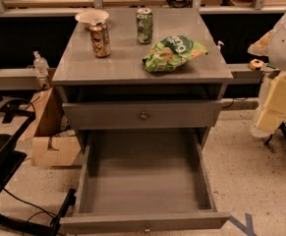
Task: Place green rice chip bag into middle drawer
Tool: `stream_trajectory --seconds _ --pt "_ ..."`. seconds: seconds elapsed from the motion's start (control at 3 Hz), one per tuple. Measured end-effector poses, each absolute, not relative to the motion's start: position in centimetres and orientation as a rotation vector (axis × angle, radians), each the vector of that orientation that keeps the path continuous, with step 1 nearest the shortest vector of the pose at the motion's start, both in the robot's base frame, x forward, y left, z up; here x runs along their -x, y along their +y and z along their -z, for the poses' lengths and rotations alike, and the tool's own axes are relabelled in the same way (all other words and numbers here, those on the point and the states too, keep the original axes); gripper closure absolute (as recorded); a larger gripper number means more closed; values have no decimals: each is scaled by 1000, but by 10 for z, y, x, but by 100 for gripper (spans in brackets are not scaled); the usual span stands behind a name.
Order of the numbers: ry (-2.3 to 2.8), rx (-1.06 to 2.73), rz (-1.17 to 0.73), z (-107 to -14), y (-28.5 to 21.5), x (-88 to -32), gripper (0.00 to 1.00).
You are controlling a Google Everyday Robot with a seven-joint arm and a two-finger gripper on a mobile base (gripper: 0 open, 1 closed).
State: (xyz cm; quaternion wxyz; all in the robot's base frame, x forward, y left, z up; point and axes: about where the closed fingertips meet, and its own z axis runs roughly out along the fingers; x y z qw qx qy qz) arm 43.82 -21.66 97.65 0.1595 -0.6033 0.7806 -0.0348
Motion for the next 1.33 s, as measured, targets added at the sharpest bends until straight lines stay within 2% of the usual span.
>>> stream_trajectory --seconds 0.67,1.33 --pt "2200 1711 138 -974 -215 -453 0" --pt "1915 1735 378 -962 -203 -558 0"
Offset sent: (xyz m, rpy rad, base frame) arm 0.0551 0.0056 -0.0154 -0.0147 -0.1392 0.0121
